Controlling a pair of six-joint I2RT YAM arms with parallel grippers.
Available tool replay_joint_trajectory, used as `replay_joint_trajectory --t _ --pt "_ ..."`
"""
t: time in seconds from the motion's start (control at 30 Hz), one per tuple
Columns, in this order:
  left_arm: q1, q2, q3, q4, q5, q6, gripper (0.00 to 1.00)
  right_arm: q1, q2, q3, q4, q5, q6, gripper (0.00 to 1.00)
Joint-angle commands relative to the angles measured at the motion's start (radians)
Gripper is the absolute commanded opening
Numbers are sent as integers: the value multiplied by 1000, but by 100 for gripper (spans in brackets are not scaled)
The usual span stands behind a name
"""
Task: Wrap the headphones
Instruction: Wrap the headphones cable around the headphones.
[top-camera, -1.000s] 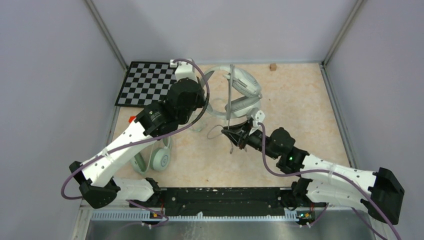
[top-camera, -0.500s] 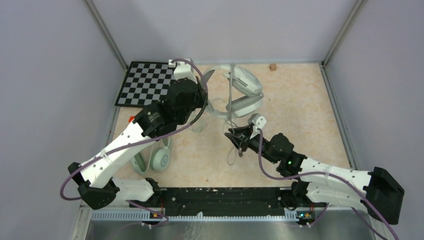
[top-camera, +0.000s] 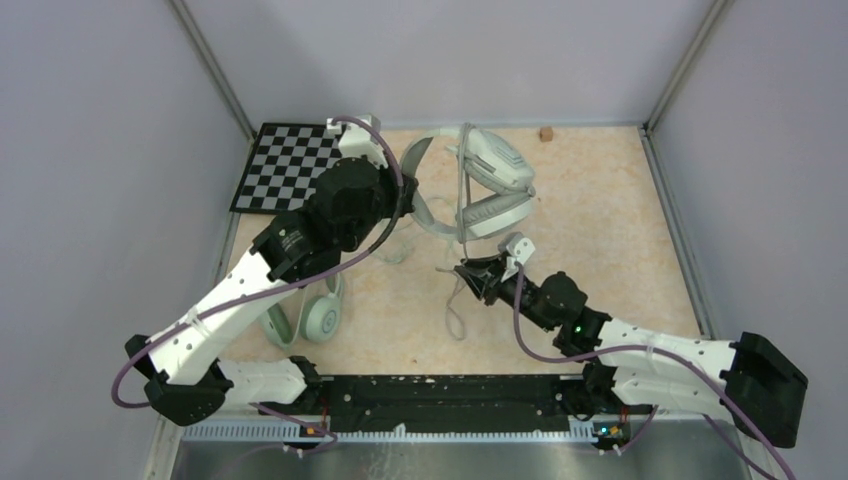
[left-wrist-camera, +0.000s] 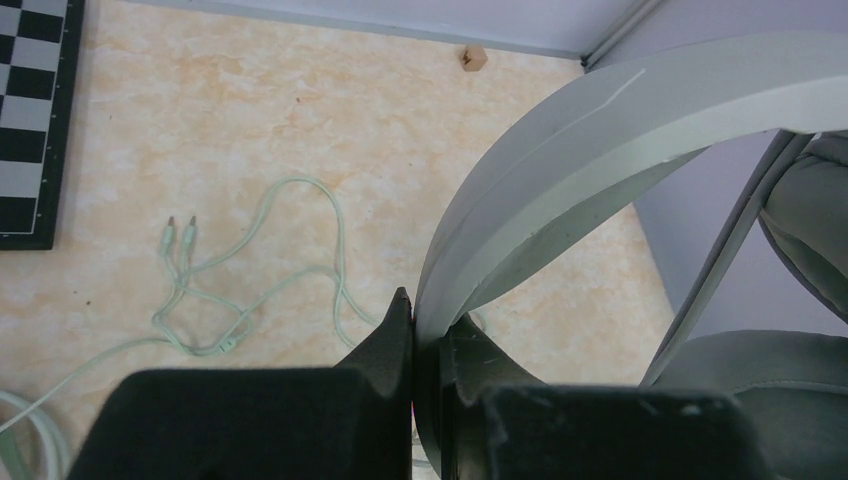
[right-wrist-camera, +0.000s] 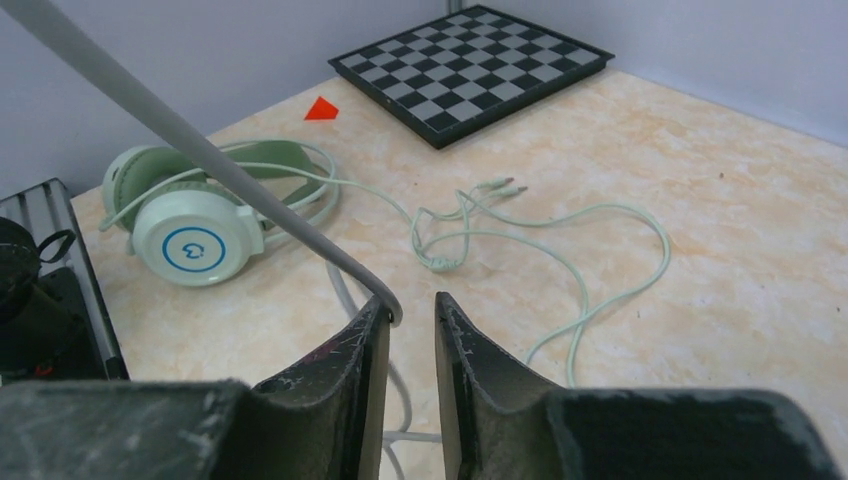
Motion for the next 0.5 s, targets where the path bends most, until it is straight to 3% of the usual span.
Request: replay_joint_trajectory --t 0.0,0.47 --pt "0 -62 22 159 55 -67 0 13 -3 7 110 -62 -16 24" --pt "0 -61 23 162 54 -56 0 14 -36 -38 344 -286 -18 38"
